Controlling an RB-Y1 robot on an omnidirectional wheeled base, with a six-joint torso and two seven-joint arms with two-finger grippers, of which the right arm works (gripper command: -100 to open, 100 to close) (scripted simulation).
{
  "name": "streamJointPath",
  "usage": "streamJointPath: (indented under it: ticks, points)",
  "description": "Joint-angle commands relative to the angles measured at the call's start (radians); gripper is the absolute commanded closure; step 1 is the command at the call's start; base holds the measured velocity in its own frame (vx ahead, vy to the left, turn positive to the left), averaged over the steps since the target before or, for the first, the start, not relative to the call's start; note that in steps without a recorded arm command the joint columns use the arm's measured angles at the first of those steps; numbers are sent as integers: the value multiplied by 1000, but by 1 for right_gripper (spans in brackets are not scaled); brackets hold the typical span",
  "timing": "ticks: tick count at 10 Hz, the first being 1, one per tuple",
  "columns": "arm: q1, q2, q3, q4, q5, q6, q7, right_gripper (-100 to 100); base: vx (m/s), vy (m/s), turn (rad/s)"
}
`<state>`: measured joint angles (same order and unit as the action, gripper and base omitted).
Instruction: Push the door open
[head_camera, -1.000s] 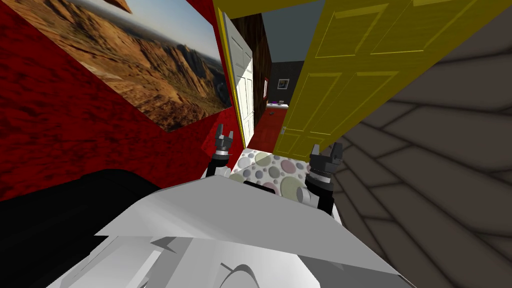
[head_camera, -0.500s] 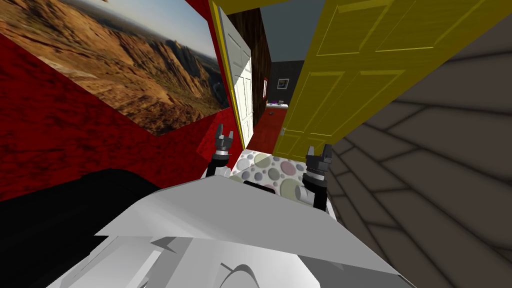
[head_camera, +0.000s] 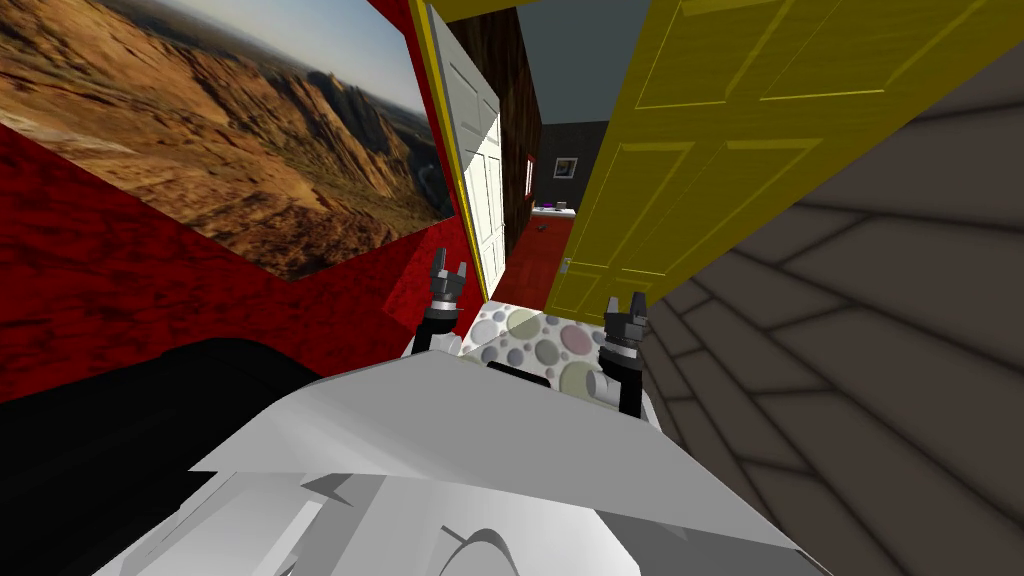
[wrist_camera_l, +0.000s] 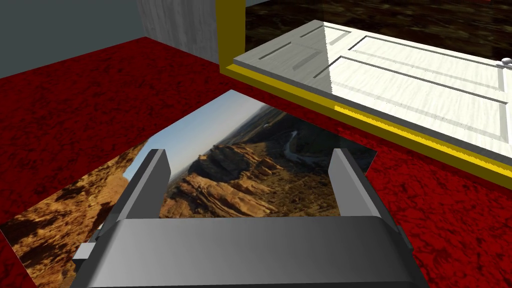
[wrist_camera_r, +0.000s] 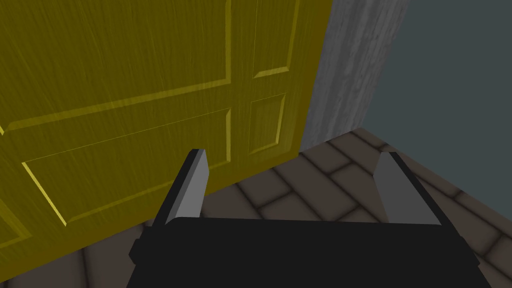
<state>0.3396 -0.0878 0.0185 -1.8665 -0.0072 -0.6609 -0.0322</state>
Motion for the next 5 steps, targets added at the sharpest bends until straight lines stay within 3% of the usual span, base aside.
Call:
streamJointPath:
  ticks: [1,5]
  points:
    - [-22,-5,-5,43,-1,-1,1,-100,90,-14,-6]
    - [-64,-8,-9,147,1,-12,7,-100,102,-16,-7]
